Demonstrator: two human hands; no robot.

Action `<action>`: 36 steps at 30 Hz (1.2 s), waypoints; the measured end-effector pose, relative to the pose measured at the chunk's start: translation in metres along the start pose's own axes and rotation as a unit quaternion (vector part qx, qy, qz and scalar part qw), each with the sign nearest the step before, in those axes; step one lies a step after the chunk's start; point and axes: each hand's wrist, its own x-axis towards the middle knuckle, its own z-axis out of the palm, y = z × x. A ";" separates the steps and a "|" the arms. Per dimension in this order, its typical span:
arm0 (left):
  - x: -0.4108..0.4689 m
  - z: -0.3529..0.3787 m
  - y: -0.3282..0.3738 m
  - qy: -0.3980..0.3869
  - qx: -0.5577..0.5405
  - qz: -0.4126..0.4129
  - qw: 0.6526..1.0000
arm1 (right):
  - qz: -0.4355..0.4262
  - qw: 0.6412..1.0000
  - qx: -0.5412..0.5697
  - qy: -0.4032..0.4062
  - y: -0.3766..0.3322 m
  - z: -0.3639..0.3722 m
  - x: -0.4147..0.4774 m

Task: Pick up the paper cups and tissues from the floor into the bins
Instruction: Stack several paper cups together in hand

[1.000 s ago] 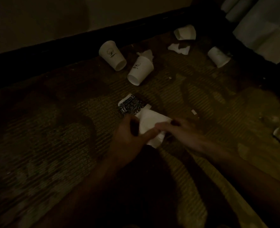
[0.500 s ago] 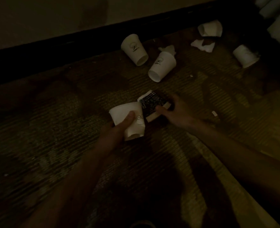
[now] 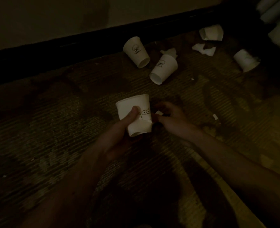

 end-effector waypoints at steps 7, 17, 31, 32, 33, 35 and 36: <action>0.006 0.012 0.016 0.028 0.004 0.036 0.999 | 0.048 0.995 0.055 0.062 -0.030 -0.013 0.010; 0.023 0.007 0.037 0.020 -0.028 0.062 0.997 | 0.098 0.986 0.071 0.119 -0.059 -0.029 0.086; 0.033 -0.013 0.043 0.044 0.001 0.051 0.998 | 0.105 0.982 0.071 0.139 -0.059 -0.025 0.126; 0.033 -0.014 0.042 0.045 -0.002 0.048 0.998 | 0.107 0.982 0.072 0.138 -0.056 -0.025 0.120; 0.031 -0.016 0.042 0.045 -0.006 0.045 0.998 | 0.110 0.982 0.078 0.132 -0.054 -0.024 0.113; 0.027 -0.019 0.042 0.052 -0.010 0.039 0.998 | 0.112 0.982 0.101 0.114 -0.049 -0.020 0.095; 0.025 -0.022 0.042 0.060 -0.004 0.036 0.998 | 0.112 0.981 0.113 0.108 -0.049 -0.018 0.087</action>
